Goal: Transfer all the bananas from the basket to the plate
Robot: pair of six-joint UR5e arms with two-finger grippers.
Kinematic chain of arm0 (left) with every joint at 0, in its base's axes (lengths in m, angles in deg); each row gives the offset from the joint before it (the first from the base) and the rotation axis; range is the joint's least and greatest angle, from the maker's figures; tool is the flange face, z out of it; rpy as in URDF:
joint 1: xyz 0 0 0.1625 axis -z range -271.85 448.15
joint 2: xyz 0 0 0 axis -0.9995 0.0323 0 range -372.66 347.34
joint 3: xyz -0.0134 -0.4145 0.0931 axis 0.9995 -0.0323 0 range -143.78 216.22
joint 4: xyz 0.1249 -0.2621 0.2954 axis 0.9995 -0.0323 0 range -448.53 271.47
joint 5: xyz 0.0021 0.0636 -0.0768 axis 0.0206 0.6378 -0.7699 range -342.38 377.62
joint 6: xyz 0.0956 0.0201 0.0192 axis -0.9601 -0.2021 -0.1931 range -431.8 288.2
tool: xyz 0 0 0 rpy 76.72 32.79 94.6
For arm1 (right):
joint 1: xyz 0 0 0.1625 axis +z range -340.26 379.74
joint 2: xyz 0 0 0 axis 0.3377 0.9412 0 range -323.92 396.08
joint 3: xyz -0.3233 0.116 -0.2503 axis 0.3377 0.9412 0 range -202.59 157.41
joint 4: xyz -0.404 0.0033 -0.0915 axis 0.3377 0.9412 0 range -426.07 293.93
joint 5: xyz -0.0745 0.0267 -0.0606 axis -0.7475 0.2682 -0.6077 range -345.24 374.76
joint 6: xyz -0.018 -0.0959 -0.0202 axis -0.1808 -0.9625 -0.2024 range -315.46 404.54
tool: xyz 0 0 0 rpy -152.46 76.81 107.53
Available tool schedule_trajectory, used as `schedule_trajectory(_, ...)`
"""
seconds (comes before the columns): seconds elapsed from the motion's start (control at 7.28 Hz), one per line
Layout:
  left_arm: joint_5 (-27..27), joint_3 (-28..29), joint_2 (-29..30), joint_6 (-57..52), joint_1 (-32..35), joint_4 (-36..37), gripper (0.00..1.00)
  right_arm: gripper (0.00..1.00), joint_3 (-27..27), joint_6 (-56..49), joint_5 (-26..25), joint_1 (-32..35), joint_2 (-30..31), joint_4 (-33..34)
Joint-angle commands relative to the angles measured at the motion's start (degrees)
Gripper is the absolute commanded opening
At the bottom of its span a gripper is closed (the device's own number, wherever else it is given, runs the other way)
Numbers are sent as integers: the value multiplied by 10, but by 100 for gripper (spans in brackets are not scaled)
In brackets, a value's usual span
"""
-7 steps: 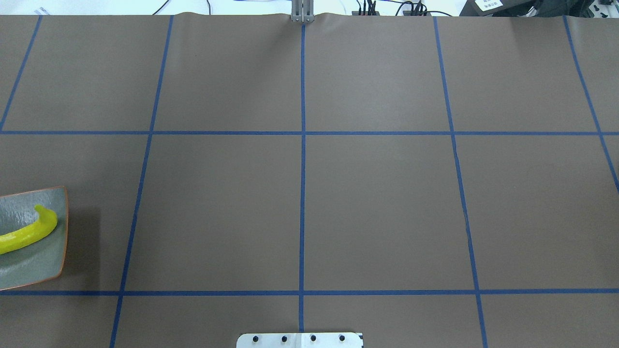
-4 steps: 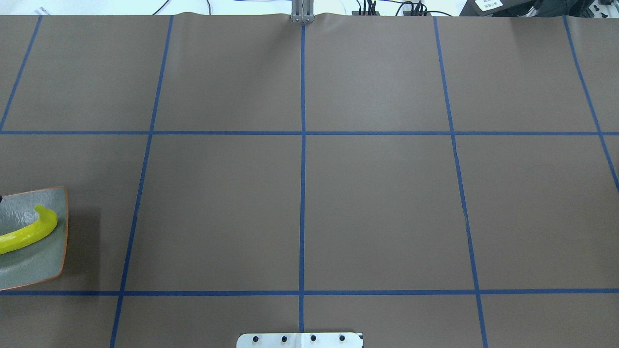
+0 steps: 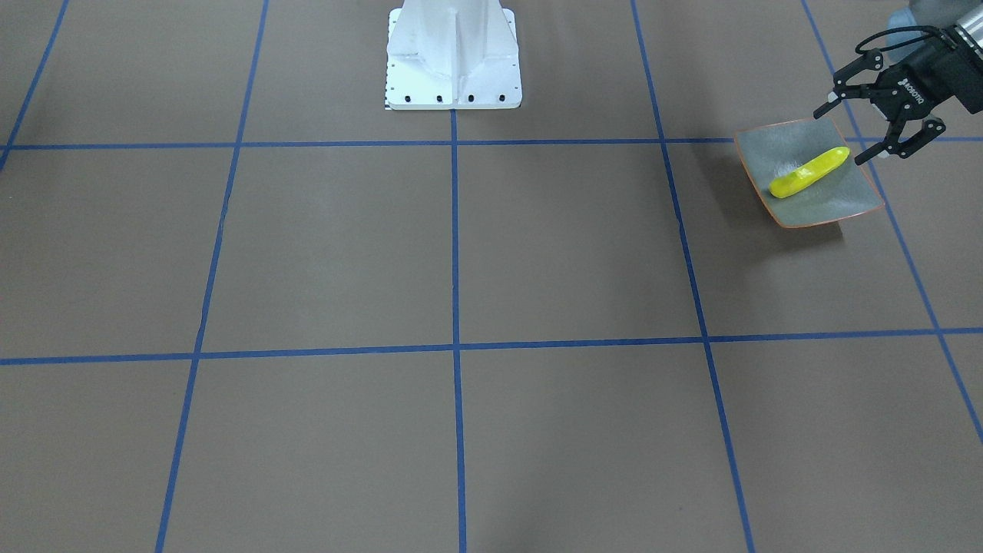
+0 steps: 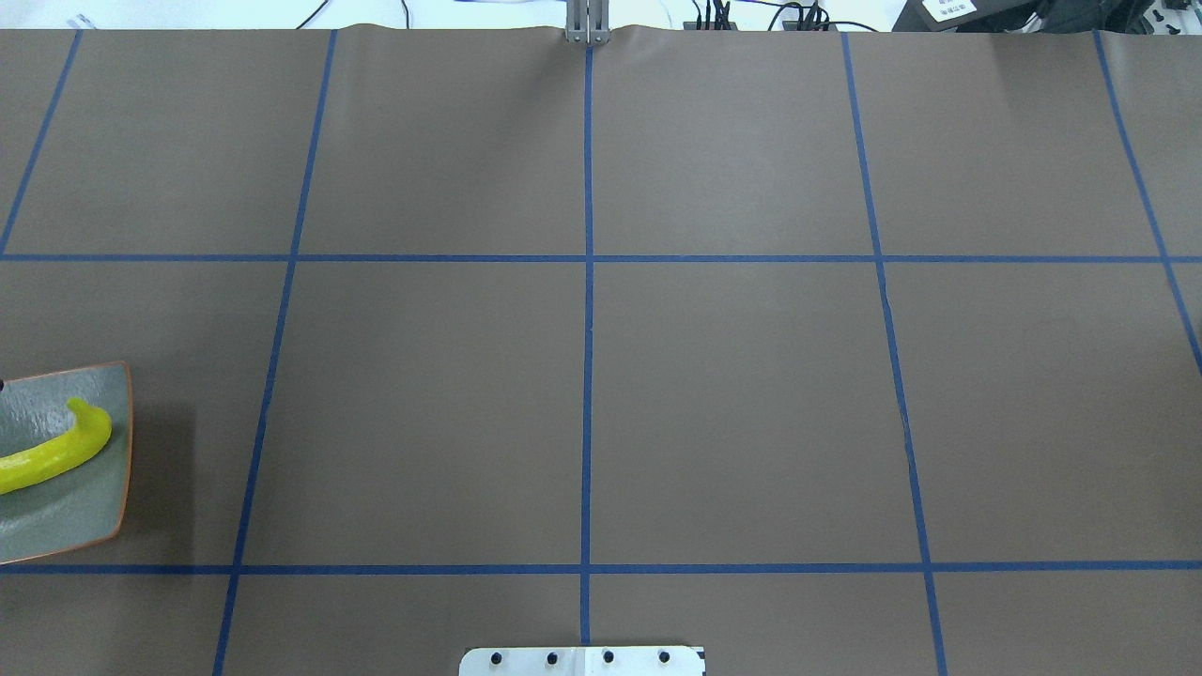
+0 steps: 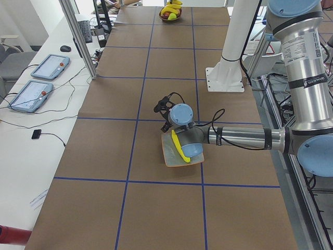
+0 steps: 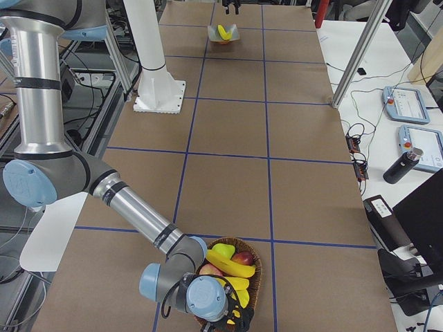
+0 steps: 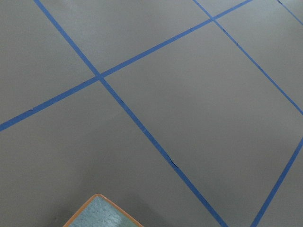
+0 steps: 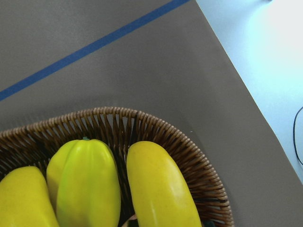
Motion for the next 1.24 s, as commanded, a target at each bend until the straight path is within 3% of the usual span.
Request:
schedule_trajectory(0.0, 0, 1, 0, 1, 0, 1, 100, 0, -32, -3, -1, 2, 0, 1)
schedule_trajectory(0.41, 0, 3, 0, 8, 0, 3, 100, 0, -99, 32, -3, 14, -14, 5)
schedule_trajectory(0.69, 8, 10, 16, 11, 0, 8, 100, 0, -160, 160, 0, 1, -29, 0)
schedule_trajectory(1.1, 31, 11, 72, 118, -1, 11, 100, 0, -298, 394, 0, -128, -43, -2)
